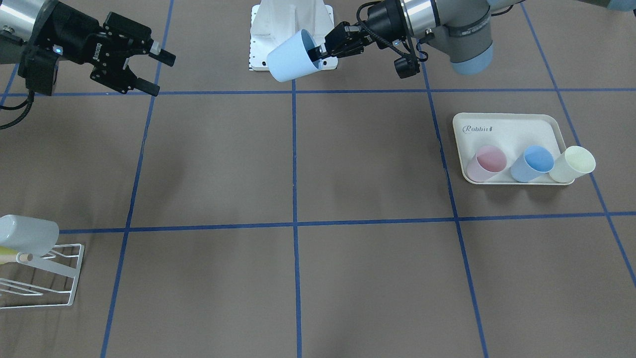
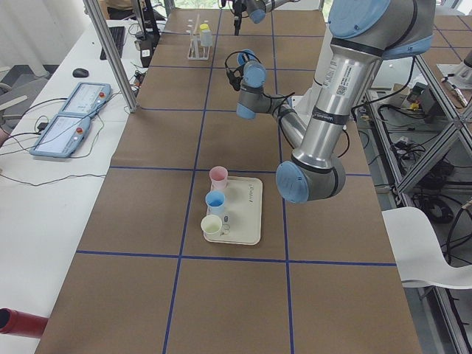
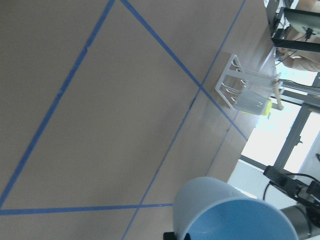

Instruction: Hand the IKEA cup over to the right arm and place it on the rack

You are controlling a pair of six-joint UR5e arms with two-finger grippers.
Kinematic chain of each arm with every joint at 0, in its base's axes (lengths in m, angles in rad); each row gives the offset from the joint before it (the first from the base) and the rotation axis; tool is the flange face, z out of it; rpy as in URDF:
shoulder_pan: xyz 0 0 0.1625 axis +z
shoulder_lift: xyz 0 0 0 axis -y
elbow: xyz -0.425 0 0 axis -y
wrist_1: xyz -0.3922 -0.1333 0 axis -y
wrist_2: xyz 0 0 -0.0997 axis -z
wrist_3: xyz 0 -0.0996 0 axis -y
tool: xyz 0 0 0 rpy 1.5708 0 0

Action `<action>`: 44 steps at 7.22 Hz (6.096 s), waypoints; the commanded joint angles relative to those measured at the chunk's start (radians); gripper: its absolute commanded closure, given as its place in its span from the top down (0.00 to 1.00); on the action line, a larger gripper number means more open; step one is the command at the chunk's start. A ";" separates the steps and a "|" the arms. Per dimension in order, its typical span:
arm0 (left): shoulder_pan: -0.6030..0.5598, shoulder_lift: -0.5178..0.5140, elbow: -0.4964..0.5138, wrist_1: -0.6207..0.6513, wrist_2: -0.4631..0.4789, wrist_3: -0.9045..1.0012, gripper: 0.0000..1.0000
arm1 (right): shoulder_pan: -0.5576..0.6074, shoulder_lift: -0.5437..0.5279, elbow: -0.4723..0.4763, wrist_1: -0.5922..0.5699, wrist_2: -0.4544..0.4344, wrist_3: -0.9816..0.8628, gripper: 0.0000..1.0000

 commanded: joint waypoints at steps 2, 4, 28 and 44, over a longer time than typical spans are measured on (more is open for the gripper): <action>0.072 -0.050 0.044 -0.238 0.158 -0.196 0.00 | -0.153 0.061 -0.016 0.256 -0.187 0.062 0.99; 0.127 -0.051 0.045 -0.306 0.230 -0.221 0.00 | -0.240 0.080 -0.029 0.355 -0.330 0.058 0.99; -0.384 0.099 0.056 0.263 -0.177 0.474 1.00 | 0.370 -0.090 -0.079 -0.353 0.036 -0.522 0.18; -0.543 0.255 -0.068 0.936 -0.082 1.342 1.00 | 0.539 0.057 -0.408 -1.223 -0.036 -1.630 0.19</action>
